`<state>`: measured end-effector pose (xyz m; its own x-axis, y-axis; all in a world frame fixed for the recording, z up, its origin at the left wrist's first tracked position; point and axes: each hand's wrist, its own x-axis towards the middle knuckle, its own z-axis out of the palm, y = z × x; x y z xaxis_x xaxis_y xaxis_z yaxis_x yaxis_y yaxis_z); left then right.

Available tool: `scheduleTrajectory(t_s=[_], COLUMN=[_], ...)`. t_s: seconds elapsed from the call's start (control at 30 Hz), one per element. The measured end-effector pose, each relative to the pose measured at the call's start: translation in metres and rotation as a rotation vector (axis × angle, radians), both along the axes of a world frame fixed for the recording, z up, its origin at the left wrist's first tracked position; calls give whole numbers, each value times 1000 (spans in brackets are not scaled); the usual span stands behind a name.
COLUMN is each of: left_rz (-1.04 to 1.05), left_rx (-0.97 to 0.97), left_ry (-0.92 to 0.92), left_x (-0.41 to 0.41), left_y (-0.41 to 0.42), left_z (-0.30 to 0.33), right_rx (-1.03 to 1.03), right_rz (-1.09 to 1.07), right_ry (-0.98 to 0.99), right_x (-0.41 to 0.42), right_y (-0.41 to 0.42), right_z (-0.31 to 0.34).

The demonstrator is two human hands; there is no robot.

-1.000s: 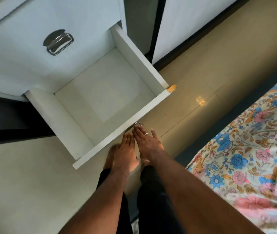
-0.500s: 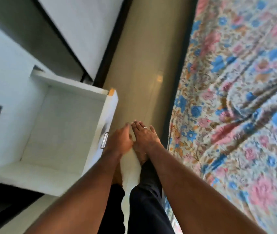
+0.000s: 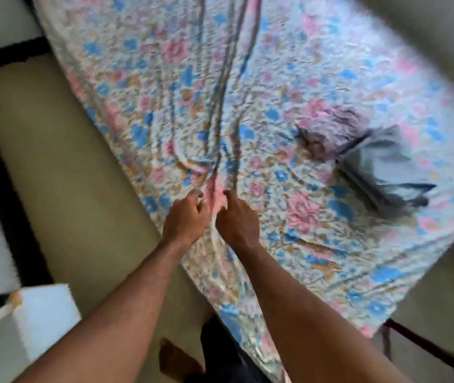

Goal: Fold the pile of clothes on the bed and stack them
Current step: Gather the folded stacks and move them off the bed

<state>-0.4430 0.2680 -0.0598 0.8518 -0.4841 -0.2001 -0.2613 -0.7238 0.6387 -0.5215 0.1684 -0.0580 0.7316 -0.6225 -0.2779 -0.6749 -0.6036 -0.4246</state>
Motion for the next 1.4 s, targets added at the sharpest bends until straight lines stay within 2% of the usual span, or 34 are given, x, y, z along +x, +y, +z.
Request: scheduleTrajectory(t_s=[0.17, 0.5, 0.6, 0.8, 0.87, 0.93, 1.03, 1.1, 1.17, 1.23, 1.4], left_rz=[-200, -519, -549, -607, -580, -559, -566, -564, -587, -612, -630], left_rx=[-53, 2, -13, -38, -54, -65, -64, -72, -56, 11, 20], left_ry=[70, 188, 315, 604, 672, 714, 771, 836, 879, 889, 915], left_x=[-16, -49, -65, -75, -68, -59, -49, -45, -46, -48, -54], left_y=[-146, -334, -367, -439, -463, -484, -515, -528, -535, -546, -562], left_z=[16, 0, -11, -32, -41, -51, -59, -59, -64, -77, -81], right_rx=[-57, -73, -66, 18, 93, 267, 564, 675, 754, 815, 875], right_rz=[-290, -663, -780, -1236, -1343, -1432, -1559, -1587, -1569, -1524, -1499], right_ry=[-32, -98, -153, -283, -286, -306, -458, -536, -592, -568, -631], right_x=[-55, -131, -152, -195, -203, -207, -210, -210, -210, -206, -207], right_y=[-131, -292, -324, -392, -415, -434, -459, -469, -471, -475, -487], right_z=[7, -8, -17, -42, -47, -49, -62, -73, -84, -92, -91])
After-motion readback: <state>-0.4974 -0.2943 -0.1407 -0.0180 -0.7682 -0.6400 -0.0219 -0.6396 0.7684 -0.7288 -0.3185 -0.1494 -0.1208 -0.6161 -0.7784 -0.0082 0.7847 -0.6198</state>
